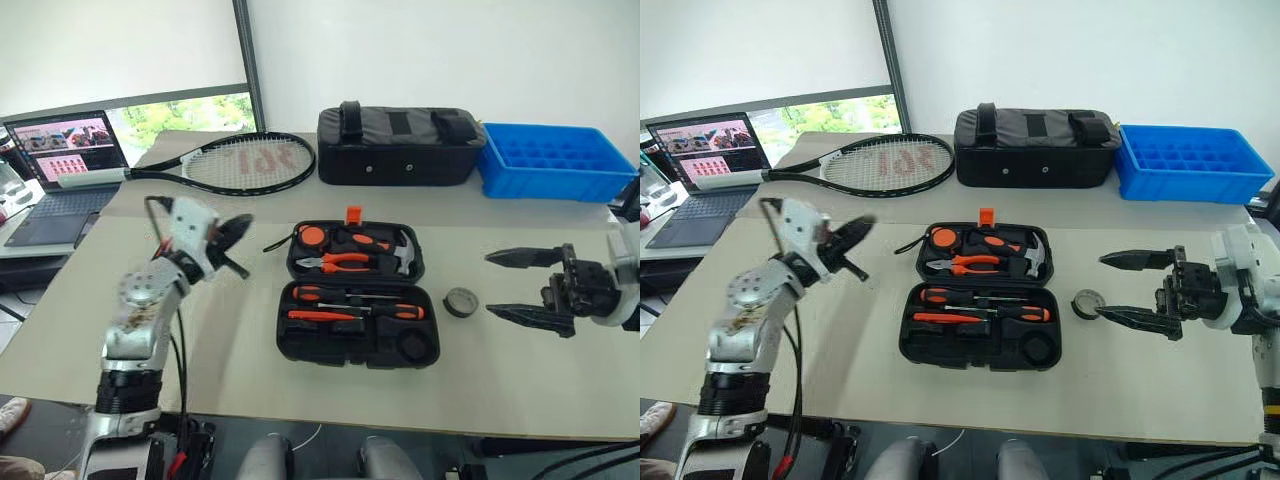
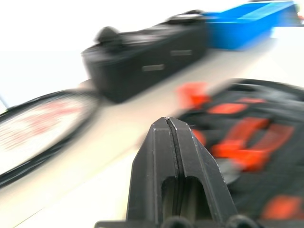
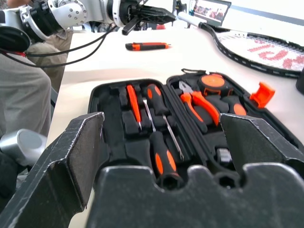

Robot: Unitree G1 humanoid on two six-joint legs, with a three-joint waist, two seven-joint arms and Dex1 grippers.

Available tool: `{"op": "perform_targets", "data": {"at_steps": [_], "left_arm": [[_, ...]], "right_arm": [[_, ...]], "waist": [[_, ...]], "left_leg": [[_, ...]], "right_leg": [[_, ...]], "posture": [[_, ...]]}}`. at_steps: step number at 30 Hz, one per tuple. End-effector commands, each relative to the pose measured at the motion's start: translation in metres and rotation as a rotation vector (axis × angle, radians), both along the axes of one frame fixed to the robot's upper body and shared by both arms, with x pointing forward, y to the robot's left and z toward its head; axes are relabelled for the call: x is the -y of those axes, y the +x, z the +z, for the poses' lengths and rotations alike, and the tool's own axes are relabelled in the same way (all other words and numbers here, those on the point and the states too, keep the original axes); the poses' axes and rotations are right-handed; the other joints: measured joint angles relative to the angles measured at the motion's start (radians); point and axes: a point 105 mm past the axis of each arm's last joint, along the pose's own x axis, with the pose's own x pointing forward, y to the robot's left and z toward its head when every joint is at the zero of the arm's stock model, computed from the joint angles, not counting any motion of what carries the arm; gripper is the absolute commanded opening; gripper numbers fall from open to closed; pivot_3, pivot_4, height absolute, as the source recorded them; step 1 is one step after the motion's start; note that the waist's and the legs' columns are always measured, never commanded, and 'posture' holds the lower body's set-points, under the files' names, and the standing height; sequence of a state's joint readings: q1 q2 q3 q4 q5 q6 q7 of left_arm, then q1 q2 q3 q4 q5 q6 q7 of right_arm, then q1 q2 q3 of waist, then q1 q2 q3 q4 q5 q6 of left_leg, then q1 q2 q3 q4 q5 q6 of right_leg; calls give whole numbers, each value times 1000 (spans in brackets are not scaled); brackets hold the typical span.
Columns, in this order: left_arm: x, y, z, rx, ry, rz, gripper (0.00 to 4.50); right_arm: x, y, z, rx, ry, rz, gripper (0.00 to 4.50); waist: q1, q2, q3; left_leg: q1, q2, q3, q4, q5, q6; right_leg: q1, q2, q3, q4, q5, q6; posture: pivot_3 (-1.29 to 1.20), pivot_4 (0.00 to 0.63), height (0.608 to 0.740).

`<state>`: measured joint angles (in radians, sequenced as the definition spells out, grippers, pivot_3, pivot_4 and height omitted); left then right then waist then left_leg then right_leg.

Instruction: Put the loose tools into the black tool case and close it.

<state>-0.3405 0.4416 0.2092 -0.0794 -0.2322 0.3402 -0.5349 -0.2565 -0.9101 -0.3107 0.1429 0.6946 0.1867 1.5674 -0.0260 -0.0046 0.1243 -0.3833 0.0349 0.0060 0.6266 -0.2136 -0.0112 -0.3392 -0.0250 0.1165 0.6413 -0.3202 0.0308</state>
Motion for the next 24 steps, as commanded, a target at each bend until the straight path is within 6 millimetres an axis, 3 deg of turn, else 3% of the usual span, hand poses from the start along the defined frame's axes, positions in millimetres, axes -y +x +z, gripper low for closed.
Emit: {"op": "perform_targets", "data": {"at_steps": [1,2,8,10,13,17,24], "left_arm": [[-49,-4,-2,-34,12,240,602],[-62,-5,-8,-59,29,301,770],[-106,-5,-21,-151,106,452,2798],[-113,-4,-25,-182,92,455,3655],[-128,-1,-32,-213,107,477,4465],[-139,4,-39,-250,78,483,4465],[-146,7,-82,-439,45,418,4465]], "right_arm": [[-6,-1,9,18,25,64,4500],[-6,0,9,19,24,68,4500],[-7,5,9,20,13,74,4500],[-8,6,9,22,10,76,4500],[-8,6,10,23,10,77,4500],[-8,5,9,24,10,79,4500],[-8,5,9,32,8,82,4500]], "waist": [[1,-1,0],[2,-1,0],[10,-2,1],[11,-1,1],[12,-1,1],[12,-1,1],[9,-1,1]], "left_leg": [[0,0,-1,0,0,0],[0,0,-2,0,0,0],[0,0,-3,-1,0,0],[0,0,-3,-1,0,0],[0,0,-3,-2,0,0],[-1,0,-3,-2,0,0],[-2,0,-2,-2,0,0]], "right_leg": [[0,0,0,0,0,0],[0,0,-1,0,0,0],[0,-1,-3,-1,0,0],[0,-1,-4,-1,0,0],[-1,-2,-5,0,0,-1],[-1,-2,-7,0,0,-1],[-4,-3,-10,1,0,-1]], "posture": [[0,150,707],[0,150,707],[0,150,707],[0,150,707],[0,150,707],[0,150,707],[0,150,707]]}}
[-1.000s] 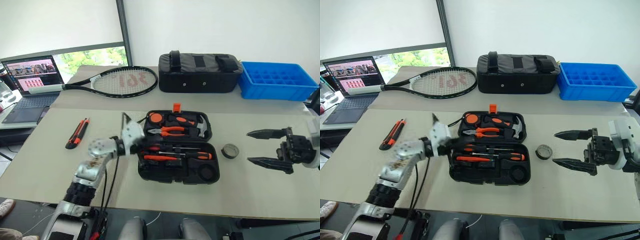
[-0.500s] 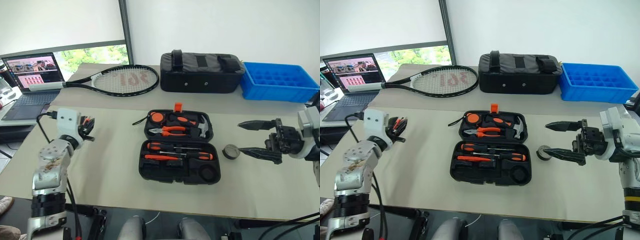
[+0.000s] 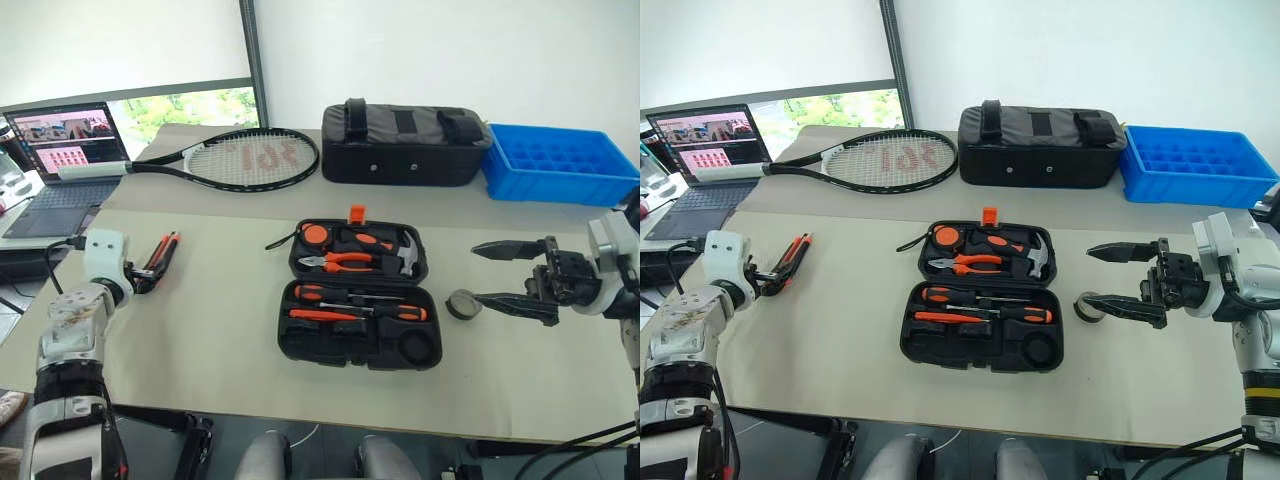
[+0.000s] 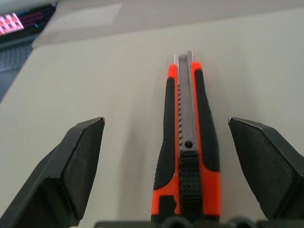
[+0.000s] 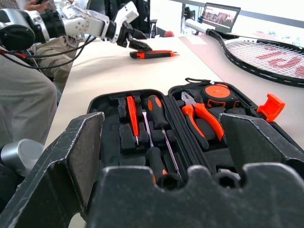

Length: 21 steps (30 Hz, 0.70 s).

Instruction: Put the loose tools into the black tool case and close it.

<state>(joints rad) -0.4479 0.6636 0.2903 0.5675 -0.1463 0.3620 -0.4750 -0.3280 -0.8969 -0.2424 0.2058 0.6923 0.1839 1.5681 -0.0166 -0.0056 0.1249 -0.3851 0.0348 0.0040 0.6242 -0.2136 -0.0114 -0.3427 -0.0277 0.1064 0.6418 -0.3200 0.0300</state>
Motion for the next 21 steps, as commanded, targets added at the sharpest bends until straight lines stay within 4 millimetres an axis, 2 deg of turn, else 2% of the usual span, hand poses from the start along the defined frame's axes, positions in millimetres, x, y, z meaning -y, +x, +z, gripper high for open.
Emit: {"op": "perform_targets", "data": {"at_steps": [1,7,11,12,15,16,21], "left_arm": [[-2,3,-5,-36,-2,-43,4465],[-4,5,-17,-76,-17,-62,4465],[-6,4,-19,-84,-37,-60,3409],[-7,4,-19,-86,-35,-61,2925],[-10,5,-17,-68,-80,-38,1907],[-11,5,-16,-63,-88,-29,1770],[-13,7,-3,-26,-64,-44,1772]], "right_arm": [[-2,-6,12,59,-11,60,4500],[-1,-4,11,72,-13,54,4500],[0,-3,9,77,-20,49,4500],[0,-3,9,79,-19,48,4500],[1,-3,9,83,-18,46,4500],[1,-3,9,84,-19,43,4500],[5,-5,4,78,-37,31,4500]], "waist": [[0,0,0],[4,3,-2],[3,4,-2],[3,4,-3],[-2,5,-3],[-3,5,-3],[-5,5,-3]], "left_leg": [[-1,0,0,0,0,0],[-3,0,1,0,0,0],[-3,0,1,0,0,0],[-3,0,1,0,0,0],[-3,0,1,0,0,0],[-3,1,1,0,0,0],[-3,1,1,0,0,0]], "right_leg": [[-1,0,0,1,0,0],[-6,0,-1,4,0,0],[-6,0,-2,5,0,0],[-7,0,-2,5,0,0],[-7,1,-2,6,0,0],[-8,1,-2,6,0,0],[-8,1,-2,7,0,0]], "posture": [[0,150,707],[0,150,707],[0,150,707],[0,150,707],[0,150,707],[0,150,707],[0,150,707]]}}
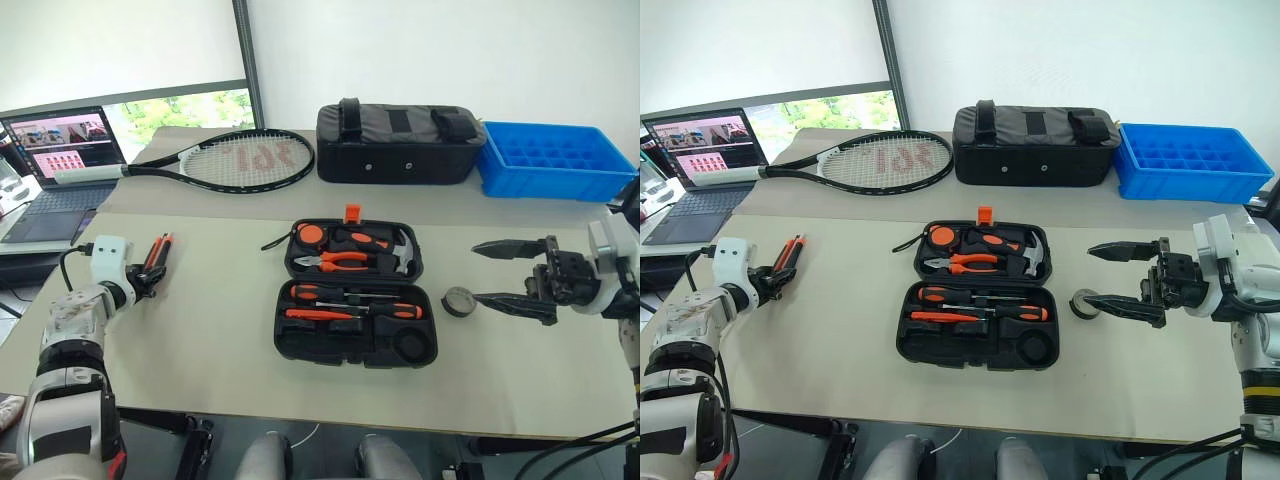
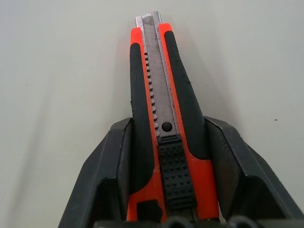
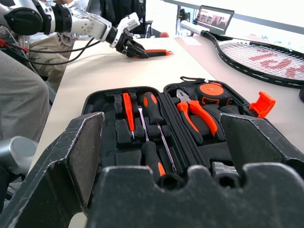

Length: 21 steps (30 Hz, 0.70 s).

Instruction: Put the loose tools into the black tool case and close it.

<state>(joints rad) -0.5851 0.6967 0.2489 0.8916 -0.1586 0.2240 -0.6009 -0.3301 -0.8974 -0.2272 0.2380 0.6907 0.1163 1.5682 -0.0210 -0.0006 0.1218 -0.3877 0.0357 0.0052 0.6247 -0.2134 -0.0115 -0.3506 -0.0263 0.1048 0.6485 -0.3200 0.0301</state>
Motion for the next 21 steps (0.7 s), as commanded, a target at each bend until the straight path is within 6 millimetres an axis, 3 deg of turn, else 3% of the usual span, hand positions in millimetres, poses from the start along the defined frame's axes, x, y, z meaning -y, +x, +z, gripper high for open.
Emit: {"op": "perform_targets", "data": {"at_steps": [1,6,10,16,21], "left_arm": [[-6,2,21,58,24,-11,1772],[29,18,71,240,66,-210,1772],[88,18,98,328,125,-524,1772],[156,4,106,333,213,-853,1772],[199,-9,104,332,217,-1038,1772]], "right_arm": [[4,-6,7,46,-27,34,4500],[5,-7,7,48,-29,29,4500],[6,-7,7,47,-29,28,4500],[7,-5,7,58,-39,11,4500],[13,3,-5,55,-149,-94,4500]], "waist": [[0,-1,0],[6,-4,2],[14,-4,2],[11,-4,2],[2,-4,2]], "left_leg": [[0,0,0,0,0,0],[-2,0,0,0,0,0],[-3,-1,0,0,0,0],[-4,-1,0,0,0,0],[-3,0,-1,0,0,0]], "right_leg": [[0,0,0,0,0,0],[-1,0,-1,-1,0,0],[-1,-1,-2,-1,0,-1],[-1,-1,-2,-2,0,-1],[-1,0,-2,-2,0,-1]], "posture": [[0,150,707],[0,150,707],[0,150,707],[0,150,707],[0,150,707]]}}
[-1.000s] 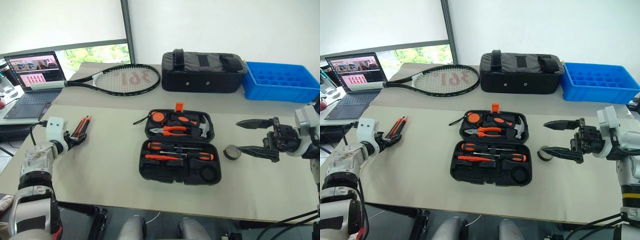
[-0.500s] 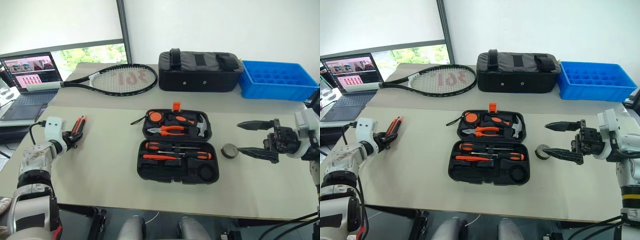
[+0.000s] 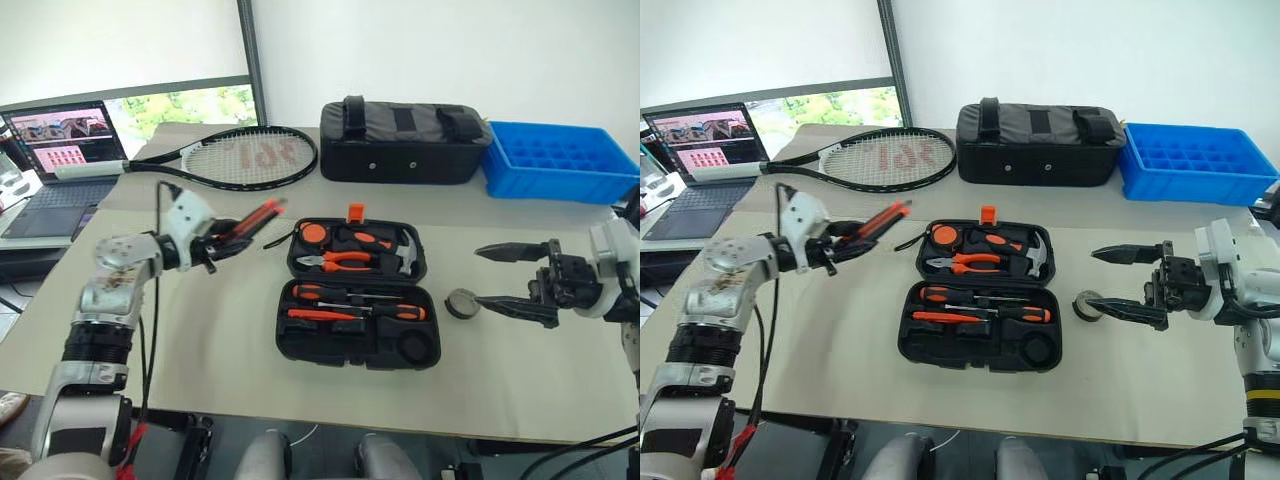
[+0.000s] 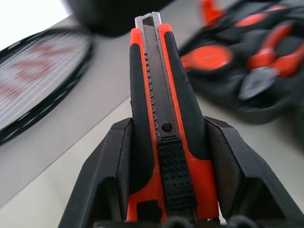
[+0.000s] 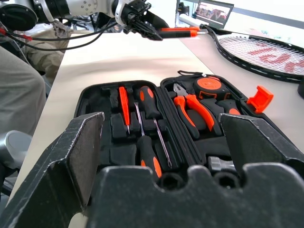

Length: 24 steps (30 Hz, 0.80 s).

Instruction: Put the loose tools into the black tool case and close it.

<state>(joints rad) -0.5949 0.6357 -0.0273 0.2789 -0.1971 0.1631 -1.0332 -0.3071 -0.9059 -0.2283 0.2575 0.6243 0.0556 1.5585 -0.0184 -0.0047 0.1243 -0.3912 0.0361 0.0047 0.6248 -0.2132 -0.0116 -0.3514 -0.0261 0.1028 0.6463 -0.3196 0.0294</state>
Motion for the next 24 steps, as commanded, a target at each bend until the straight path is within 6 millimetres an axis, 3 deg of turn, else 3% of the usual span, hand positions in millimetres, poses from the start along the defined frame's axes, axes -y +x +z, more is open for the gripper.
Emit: {"op": "perform_targets", "data": {"at_steps": [1,6,15,20,21,22,24], "left_arm": [[32,-12,15,48,22,-147,1772],[71,-38,1,0,50,-343,1772],[95,-57,-25,-40,186,-504,1772],[101,-67,-30,-60,195,-564,1772],[101,-69,-31,-61,203,-576,1772],[101,-70,-33,-63,208,-583,1772],[102,-72,-37,-73,219,-589,1772]], "right_arm": [[6,3,5,36,-79,-67,4500],[12,0,8,34,-83,-99,4500],[23,-14,9,-26,-113,-162,4500],[26,-23,11,-13,-112,-173,4500],[27,-24,11,-10,-121,-180,4500],[28,-25,11,-9,-124,-184,4500],[30,-27,11,-9,-130,-196,4500]], "waist": [[-2,0,0],[4,1,0],[8,-1,1],[30,-14,4],[16,-12,3],[0,-12,3],[-19,-13,4]], "left_leg": [[0,0,0,0,0,0],[-1,-1,0,1,0,0],[2,0,3,2,0,0],[25,45,115,-12,-3,-2],[23,44,123,-15,-4,-2],[16,40,112,-15,-6,2],[21,36,102,-13,-6,2]], "right_leg": [[0,0,0,0,0,0],[0,0,1,0,0,0],[-1,1,6,0,0,0],[-43,12,60,2,15,-10],[-38,17,71,1,18,-9],[-34,18,70,-3,19,-7],[-25,19,68,-4,19,-6]], "posture": [[0,150,707],[0,150,707],[0,150,708],[0,150,708],[0,150,708],[0,150,708],[0,150,708]]}}
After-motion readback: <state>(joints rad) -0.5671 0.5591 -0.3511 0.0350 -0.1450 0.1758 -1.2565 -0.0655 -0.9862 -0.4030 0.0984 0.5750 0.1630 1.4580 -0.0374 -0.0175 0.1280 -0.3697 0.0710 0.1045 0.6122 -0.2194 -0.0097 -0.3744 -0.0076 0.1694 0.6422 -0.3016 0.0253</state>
